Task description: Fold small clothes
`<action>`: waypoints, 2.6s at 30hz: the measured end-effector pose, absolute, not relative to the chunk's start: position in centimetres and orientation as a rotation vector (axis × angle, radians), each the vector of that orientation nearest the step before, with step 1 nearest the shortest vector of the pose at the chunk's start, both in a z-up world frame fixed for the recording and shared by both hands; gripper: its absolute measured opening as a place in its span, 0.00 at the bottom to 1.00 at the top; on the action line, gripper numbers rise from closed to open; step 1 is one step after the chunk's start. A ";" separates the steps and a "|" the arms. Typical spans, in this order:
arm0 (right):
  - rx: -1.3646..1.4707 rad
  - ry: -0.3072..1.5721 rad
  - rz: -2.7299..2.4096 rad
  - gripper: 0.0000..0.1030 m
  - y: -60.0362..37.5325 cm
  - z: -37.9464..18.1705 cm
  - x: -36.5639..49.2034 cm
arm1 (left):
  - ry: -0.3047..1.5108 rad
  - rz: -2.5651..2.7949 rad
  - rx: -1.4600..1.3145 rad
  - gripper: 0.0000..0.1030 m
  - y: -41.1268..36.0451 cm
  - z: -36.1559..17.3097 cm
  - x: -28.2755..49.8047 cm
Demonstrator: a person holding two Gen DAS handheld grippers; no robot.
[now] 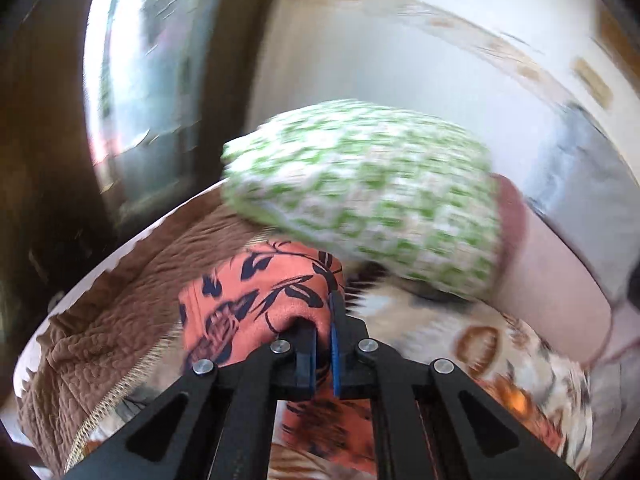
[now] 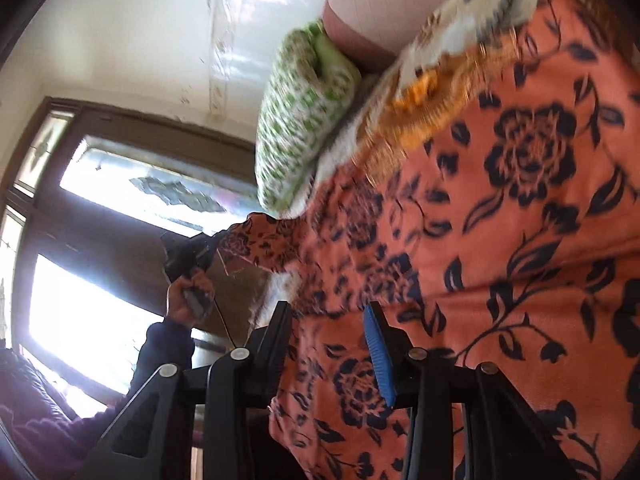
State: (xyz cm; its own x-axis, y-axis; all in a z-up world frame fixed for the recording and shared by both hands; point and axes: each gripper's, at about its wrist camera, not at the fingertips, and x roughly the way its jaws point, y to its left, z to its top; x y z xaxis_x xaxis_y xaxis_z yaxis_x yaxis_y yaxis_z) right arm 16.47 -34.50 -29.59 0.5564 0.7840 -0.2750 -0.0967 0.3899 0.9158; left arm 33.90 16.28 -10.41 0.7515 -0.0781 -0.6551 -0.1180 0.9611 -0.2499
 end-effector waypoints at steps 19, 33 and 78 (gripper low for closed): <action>1.275 0.432 0.467 0.65 -47.1 -23.2 10.2 | 0.983 -0.447 0.121 0.34 -25.0 -18.8 24.3; 1.330 0.651 0.383 0.76 -45.3 -27.4 15.0 | 0.784 -0.252 0.112 0.71 -8.6 -15.5 23.9; 0.872 0.997 -0.053 0.49 -42.1 -30.2 18.0 | 1.088 0.034 0.278 0.45 -3.7 -28.2 32.2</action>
